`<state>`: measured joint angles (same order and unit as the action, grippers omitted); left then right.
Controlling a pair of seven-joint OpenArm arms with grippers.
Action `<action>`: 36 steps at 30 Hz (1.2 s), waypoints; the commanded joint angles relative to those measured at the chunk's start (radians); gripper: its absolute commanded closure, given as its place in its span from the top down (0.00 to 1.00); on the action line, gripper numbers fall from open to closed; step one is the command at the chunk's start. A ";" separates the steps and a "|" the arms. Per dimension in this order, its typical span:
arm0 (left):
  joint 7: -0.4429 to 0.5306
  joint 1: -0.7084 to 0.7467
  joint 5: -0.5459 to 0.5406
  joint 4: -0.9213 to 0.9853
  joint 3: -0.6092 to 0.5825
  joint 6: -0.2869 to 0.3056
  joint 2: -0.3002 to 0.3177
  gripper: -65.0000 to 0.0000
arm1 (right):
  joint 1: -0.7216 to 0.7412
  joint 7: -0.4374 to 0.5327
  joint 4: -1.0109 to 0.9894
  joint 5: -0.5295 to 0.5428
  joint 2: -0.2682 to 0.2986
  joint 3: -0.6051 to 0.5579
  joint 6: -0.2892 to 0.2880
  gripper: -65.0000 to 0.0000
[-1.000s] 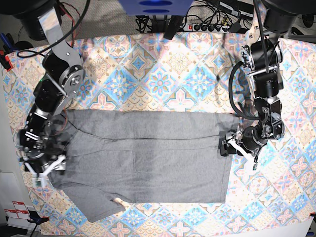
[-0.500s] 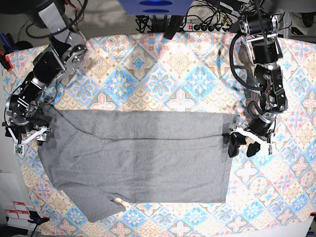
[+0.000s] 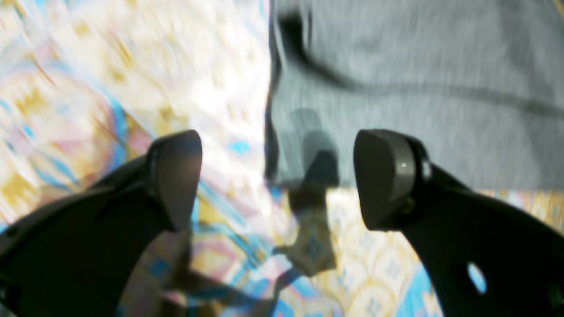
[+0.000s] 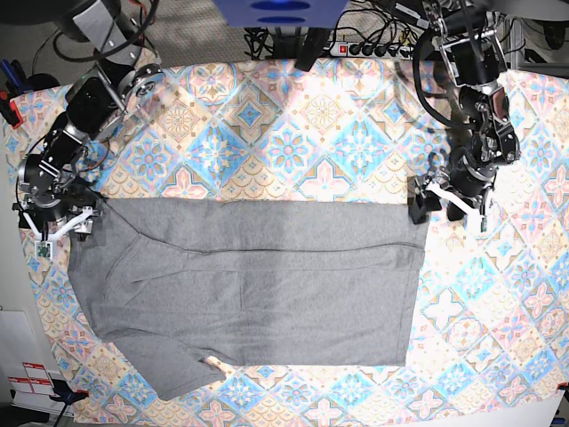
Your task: Fold the T-shirt properly
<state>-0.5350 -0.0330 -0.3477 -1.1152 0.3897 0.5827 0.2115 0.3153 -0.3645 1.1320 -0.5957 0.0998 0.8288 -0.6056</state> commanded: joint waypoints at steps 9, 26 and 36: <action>0.029 -0.183 -0.017 0.231 -0.022 0.012 0.010 0.82 | 0.020 0.023 0.018 0.012 0.008 -0.001 0.005 0.74; -0.069 -0.230 -0.020 0.442 -0.099 0.115 0.026 0.73 | 0.025 0.017 0.012 0.012 0.008 -0.001 0.005 0.73; -0.070 -0.218 -0.018 0.442 -0.099 0.115 0.041 0.68 | 0.074 -0.009 -0.083 0.013 0.027 0.067 0.082 0.74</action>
<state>-0.5079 -0.2638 -0.4278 -0.6807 0.2974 0.7185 0.2462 0.3550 -0.4049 1.0309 -0.5991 0.1139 0.9035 -0.5152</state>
